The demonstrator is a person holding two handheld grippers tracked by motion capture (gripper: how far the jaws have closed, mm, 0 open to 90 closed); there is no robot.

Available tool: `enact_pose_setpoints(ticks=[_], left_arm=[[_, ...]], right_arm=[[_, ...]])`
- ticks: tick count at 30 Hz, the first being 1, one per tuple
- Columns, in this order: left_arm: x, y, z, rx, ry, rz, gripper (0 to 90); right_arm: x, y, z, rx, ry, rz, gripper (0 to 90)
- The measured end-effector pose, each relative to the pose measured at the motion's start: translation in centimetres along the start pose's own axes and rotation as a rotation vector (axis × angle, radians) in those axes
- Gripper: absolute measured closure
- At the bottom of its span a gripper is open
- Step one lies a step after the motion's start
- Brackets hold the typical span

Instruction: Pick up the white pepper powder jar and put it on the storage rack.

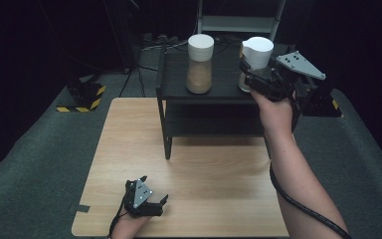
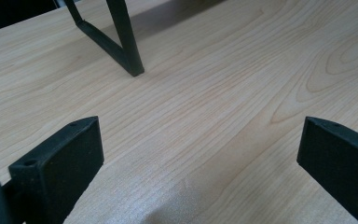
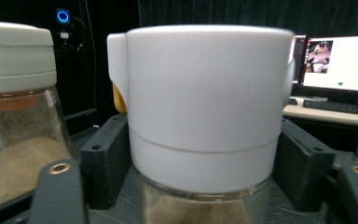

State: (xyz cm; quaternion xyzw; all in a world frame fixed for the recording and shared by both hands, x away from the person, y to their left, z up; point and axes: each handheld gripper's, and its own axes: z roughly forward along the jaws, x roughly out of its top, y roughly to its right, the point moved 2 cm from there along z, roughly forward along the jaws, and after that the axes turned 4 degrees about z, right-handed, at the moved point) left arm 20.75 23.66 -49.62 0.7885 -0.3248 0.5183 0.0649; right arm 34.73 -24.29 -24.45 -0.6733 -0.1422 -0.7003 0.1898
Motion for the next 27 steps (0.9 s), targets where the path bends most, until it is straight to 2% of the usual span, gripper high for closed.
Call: enact_pose_setpoints(ticks=[5, 9, 20, 27], left_arm=[[0.0, 0.1, 0.0, 0.002, 0.000, 0.003, 0.6], [0.0, 0.1, 0.0, 0.003, 0.002, -0.001, 0.6], [0.0, 0.1, 0.0, 0.007, -0.001, 0.001, 0.6], [0.0, 0.2, 0.0, 0.009, -0.002, 0.005, 0.5]], right_arm=[[0.1, -0.4, -0.2, -0.016, -0.005, -0.003, 8.6], [0.1, -0.5, -0.6, -0.006, -0.002, -0.005, 0.5], [-0.5, -0.7, -2.4, 0.005, 0.005, 0.003, 0.0], [-1.1, -0.8, -3.6, 0.008, 0.016, -0.023, 0.0]])
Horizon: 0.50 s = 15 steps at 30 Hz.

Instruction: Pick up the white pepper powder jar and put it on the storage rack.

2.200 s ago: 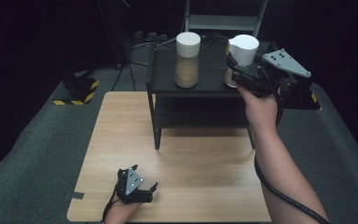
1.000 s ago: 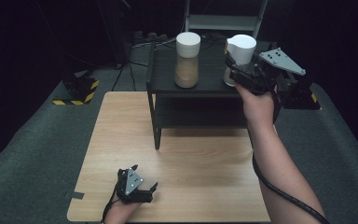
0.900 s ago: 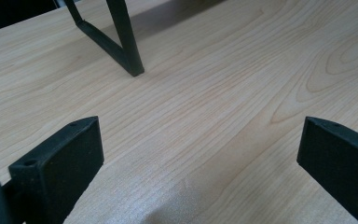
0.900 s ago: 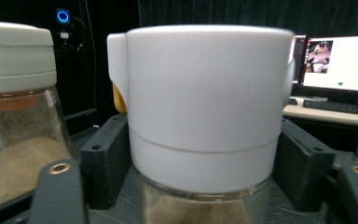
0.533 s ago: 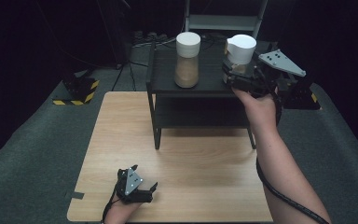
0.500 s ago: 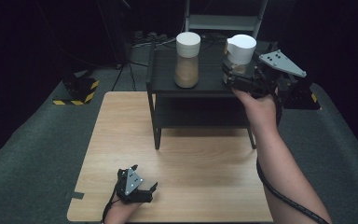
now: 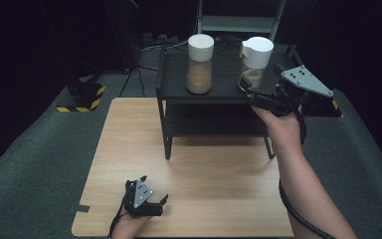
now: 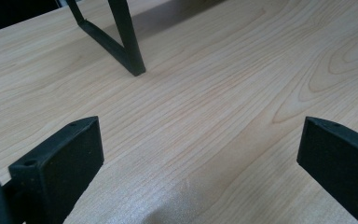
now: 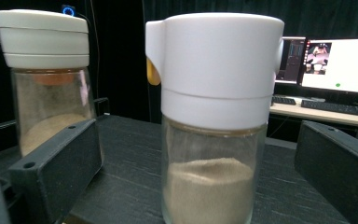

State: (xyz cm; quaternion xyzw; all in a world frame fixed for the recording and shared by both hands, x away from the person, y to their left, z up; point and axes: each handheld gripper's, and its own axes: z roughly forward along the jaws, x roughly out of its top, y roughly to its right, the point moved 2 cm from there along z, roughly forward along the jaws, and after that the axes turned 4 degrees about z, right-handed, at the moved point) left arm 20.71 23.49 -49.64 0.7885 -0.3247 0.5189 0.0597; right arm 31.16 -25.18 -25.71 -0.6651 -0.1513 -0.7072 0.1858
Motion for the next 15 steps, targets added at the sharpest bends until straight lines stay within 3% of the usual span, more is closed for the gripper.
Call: enact_pose_setpoints(ticks=[15], left_arm=[[0.1, 0.1, 0.0, 0.002, -0.004, 0.004, 0.5]], right_arm=[[-2.1, -0.7, -2.4, 0.039, -0.017, -0.050, 0.0]])
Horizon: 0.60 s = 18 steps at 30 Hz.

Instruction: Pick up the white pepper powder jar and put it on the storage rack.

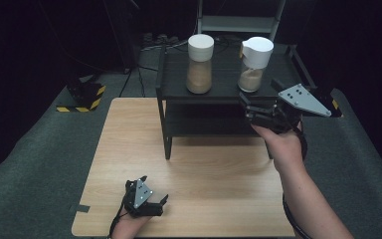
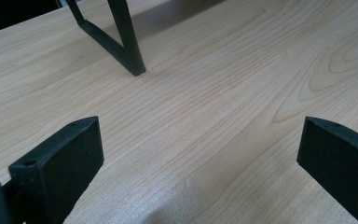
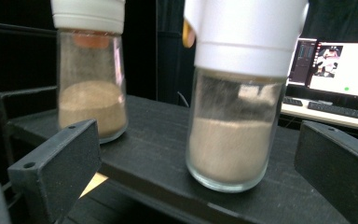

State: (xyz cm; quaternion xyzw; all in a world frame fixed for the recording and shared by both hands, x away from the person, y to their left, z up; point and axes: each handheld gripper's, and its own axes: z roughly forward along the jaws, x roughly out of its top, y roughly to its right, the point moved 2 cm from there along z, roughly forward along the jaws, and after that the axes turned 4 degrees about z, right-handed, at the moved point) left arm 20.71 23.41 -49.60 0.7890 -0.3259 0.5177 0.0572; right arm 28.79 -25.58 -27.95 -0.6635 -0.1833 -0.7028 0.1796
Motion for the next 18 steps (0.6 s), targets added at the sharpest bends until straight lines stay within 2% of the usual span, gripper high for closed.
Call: enact_pose_setpoints(ticks=[18], left_arm=[[0.0, 0.0, 0.0, -0.001, 0.000, 0.000, 0.5]], right_arm=[[-3.2, -0.9, -1.7, 0.032, -0.043, -0.031, 0.0]])
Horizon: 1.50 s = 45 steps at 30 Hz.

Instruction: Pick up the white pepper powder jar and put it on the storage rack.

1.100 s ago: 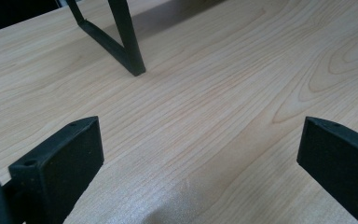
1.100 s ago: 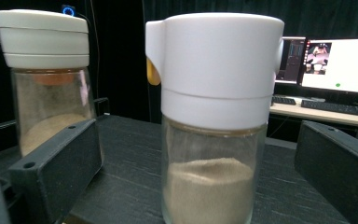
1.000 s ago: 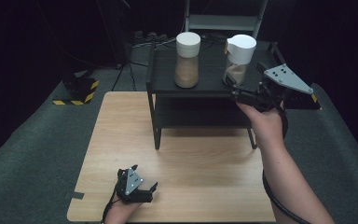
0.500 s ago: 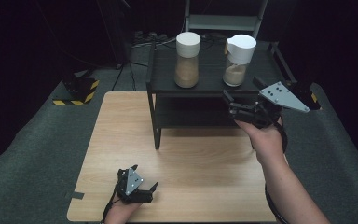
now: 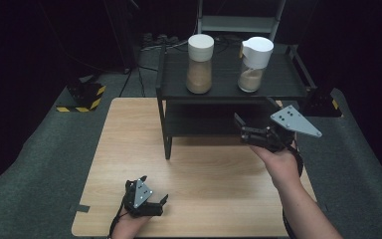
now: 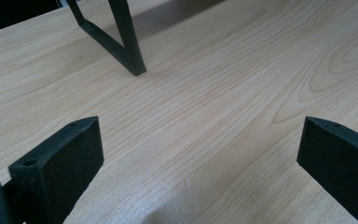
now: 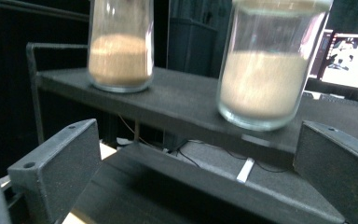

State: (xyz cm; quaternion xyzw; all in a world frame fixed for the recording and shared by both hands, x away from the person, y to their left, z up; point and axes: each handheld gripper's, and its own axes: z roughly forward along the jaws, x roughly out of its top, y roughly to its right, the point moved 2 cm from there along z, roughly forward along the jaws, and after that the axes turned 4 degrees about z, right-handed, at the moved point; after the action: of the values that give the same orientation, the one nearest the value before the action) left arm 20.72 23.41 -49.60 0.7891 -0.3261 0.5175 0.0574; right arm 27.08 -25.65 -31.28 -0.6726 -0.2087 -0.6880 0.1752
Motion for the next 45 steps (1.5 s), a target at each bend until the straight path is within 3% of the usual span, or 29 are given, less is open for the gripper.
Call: enact_pose_setpoints(ticks=[30, 45], left_arm=[[0.1, 0.1, 0.0, 0.003, -0.005, 0.010, 0.7], [0.0, 0.5, -0.1, 0.015, 0.003, 0.029, 0.7]], right_arm=[[-7.6, -0.3, -1.8, 0.040, -0.149, -0.015, 0.0], [-13.2, -0.3, -2.5, 0.050, -0.244, -0.024, 0.0]])
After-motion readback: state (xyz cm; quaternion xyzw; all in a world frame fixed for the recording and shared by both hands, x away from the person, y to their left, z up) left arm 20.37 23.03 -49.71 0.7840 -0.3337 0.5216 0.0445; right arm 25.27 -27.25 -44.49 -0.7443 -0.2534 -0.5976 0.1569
